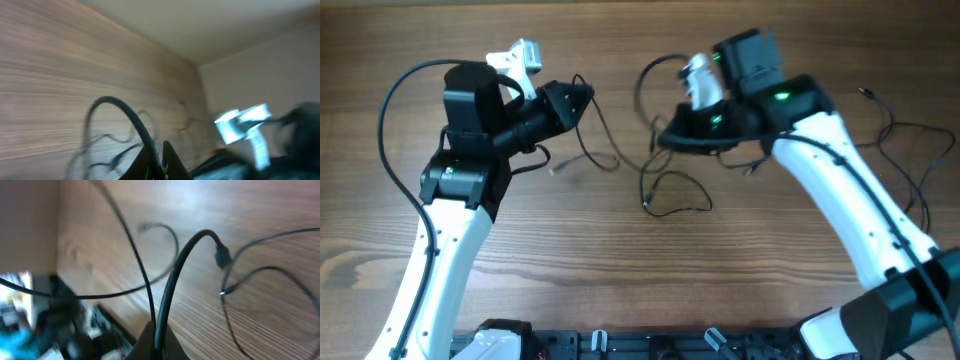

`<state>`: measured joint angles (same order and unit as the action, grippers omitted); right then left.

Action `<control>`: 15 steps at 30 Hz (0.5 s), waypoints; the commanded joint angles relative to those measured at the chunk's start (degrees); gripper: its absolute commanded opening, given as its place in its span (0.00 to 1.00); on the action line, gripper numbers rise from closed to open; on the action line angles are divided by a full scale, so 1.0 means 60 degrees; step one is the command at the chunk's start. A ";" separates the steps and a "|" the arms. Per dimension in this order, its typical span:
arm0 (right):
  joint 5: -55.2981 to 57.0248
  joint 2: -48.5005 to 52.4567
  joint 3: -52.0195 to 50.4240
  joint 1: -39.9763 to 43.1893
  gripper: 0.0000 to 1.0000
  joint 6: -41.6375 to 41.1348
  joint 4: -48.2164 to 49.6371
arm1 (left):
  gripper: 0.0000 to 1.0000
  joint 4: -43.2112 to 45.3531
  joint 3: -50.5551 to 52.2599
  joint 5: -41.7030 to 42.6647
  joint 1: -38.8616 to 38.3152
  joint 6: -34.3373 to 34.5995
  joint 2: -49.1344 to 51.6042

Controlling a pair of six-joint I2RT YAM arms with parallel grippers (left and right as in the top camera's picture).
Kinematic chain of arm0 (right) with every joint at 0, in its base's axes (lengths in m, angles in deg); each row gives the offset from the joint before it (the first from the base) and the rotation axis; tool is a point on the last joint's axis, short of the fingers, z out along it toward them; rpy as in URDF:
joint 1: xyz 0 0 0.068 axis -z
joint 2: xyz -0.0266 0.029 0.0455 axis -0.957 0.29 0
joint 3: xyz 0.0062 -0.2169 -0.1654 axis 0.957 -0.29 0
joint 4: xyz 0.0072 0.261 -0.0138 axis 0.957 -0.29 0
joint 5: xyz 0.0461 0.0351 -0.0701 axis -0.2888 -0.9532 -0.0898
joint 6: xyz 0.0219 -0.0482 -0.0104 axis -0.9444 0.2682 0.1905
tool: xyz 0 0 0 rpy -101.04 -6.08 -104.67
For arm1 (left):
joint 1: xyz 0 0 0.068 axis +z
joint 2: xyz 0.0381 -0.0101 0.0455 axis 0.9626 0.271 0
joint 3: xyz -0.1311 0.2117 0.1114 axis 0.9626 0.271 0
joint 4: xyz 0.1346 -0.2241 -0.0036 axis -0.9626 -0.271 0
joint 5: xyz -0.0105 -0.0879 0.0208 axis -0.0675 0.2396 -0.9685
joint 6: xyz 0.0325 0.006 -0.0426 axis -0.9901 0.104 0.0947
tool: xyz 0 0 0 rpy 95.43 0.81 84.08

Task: Untangle cables

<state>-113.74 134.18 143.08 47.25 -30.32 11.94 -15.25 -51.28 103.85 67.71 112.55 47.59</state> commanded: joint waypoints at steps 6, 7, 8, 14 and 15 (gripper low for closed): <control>-0.0415 0.0313 -0.0022 -0.1264 0.09 0.1115 0.0991 | 0.07 0.0597 -0.0127 0.1311 0.0044 0.1963 -0.0022; -0.0463 0.0317 -0.0022 -0.1388 0.09 0.1111 0.1093 | 0.07 0.0597 -0.0127 0.1304 0.0044 0.1963 -0.0022; -0.0474 0.0317 -0.0022 -0.1479 0.09 0.1118 0.1162 | 0.07 0.0597 -0.0127 0.1275 0.0044 0.1963 -0.0022; -0.0492 0.0317 -0.0022 -0.2106 0.15 0.1049 0.1643 | 0.06 0.0597 -0.0127 0.0699 0.0044 0.2320 -0.0022; -0.0594 0.0317 -0.0022 -0.2146 0.15 0.1045 0.1727 | 0.06 0.0597 -0.0127 0.0525 0.0044 0.2433 -0.0022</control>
<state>-115.22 135.34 143.06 35.47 -24.79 21.14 -12.06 -51.28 109.47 67.71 124.55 47.57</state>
